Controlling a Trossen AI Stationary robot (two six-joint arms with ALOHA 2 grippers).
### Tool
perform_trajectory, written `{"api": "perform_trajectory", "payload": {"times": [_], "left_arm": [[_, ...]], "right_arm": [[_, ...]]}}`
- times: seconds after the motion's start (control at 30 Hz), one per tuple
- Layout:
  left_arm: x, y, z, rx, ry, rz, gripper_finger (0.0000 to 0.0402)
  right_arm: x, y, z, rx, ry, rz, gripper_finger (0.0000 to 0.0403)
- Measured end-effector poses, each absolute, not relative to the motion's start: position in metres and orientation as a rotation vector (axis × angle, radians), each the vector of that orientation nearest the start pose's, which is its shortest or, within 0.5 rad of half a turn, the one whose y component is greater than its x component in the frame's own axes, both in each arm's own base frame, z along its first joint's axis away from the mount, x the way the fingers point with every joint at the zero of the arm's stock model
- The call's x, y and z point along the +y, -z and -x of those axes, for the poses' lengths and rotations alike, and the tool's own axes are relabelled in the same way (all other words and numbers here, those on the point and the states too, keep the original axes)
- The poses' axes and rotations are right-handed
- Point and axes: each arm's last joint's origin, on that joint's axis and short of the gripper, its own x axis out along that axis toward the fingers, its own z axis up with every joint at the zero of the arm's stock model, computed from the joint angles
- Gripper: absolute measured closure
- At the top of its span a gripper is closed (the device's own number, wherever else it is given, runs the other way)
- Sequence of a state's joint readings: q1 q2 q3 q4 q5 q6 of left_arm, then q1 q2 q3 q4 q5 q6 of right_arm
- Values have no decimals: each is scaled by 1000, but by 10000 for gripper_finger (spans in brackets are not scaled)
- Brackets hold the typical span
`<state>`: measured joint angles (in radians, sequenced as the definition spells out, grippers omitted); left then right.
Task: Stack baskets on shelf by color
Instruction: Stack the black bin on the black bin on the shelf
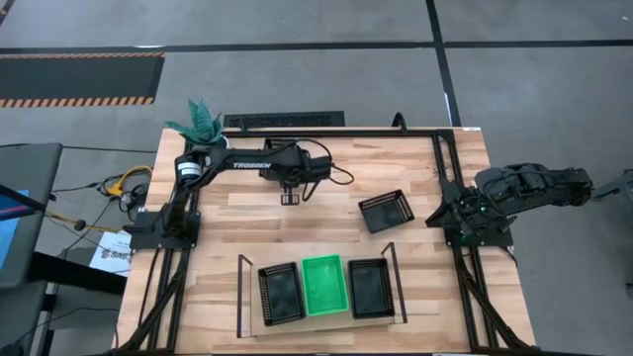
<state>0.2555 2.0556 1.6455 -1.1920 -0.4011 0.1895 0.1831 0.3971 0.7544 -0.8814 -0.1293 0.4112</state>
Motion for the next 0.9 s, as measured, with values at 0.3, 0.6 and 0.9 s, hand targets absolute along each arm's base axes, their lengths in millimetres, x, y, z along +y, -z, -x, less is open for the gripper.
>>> {"api": "perform_trajectory", "payload": {"times": [0.3,0.6,0.9], "left_arm": [[46,-268,-395,1486,-529,-201,401],[-92,-336,-381,1255,-459,-11,401],[-188,-359,-343,1124,-402,278,401]], "right_arm": [[16,-299,-67,582,-192,-386,336],[16,-299,-67,583,-188,-396,336],[16,-299,-67,585,-181,-417,336]]}}
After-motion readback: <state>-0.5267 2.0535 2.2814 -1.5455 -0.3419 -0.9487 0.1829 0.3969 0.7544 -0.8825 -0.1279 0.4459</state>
